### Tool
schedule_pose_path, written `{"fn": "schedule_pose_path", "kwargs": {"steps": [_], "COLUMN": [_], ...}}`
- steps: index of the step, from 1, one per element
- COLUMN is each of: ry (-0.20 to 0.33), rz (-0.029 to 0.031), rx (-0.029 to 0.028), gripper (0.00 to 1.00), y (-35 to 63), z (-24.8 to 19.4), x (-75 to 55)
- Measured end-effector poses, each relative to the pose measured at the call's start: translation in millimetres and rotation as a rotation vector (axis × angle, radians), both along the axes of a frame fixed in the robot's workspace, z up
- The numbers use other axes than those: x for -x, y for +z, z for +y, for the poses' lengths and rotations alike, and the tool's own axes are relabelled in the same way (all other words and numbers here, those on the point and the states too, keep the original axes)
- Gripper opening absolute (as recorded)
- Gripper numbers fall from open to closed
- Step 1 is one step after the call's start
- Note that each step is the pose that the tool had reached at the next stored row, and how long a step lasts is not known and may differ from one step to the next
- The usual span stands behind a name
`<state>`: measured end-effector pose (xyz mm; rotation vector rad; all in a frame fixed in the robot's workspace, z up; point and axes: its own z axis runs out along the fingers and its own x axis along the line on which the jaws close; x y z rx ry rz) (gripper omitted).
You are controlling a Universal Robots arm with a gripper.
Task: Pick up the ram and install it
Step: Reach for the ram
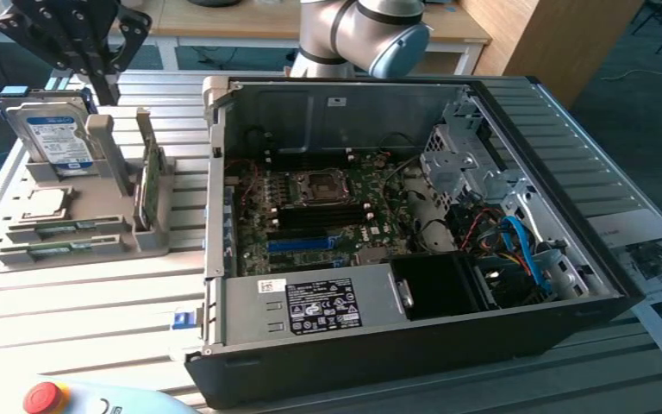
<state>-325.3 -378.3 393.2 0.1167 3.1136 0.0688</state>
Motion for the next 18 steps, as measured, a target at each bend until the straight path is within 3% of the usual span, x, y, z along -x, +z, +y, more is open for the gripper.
{"fn": "schedule_pose_path", "kwargs": {"steps": [18], "ry": [0.000], "rz": [0.0001], "rx": [0.0000], "gripper": [0.10], "y": [0.0], "z": [1.6], "x": [35.2]}}
